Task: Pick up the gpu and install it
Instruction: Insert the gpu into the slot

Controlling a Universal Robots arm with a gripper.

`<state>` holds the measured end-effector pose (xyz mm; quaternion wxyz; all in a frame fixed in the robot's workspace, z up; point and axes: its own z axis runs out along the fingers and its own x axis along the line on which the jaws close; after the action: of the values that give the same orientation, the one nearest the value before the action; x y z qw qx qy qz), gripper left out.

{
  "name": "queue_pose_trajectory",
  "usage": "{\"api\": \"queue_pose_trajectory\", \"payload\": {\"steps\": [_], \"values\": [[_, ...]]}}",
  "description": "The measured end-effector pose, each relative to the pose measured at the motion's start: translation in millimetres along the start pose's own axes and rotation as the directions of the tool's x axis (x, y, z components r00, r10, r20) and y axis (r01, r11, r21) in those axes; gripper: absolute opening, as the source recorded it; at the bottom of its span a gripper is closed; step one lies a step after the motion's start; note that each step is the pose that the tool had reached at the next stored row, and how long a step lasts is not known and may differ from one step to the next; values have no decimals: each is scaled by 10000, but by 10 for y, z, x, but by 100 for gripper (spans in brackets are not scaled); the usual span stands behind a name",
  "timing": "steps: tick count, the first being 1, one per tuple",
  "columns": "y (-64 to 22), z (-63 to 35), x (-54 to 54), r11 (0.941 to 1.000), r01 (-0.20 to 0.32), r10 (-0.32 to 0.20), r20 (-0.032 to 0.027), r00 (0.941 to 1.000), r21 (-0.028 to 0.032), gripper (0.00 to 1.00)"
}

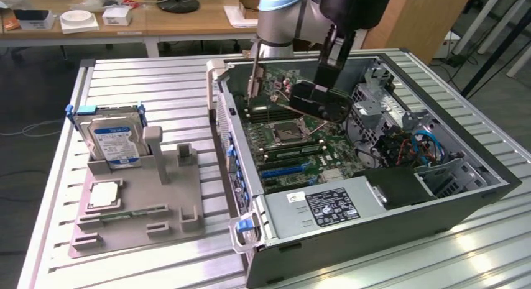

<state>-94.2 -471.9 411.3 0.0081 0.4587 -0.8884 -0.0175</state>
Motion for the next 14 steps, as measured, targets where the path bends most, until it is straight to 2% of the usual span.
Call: {"api": "queue_pose_trajectory", "payload": {"steps": [4, 8, 14], "values": [[-6, 3, -5, 9995, 318, -318, 55, 9995, -23, 26], [-10, 5, -7, 9974, 719, -719, 60, 9974, -29, 26], [-15, 14, -10, 9908, 1352, -1352, 68, 9908, -36, 26]]}}
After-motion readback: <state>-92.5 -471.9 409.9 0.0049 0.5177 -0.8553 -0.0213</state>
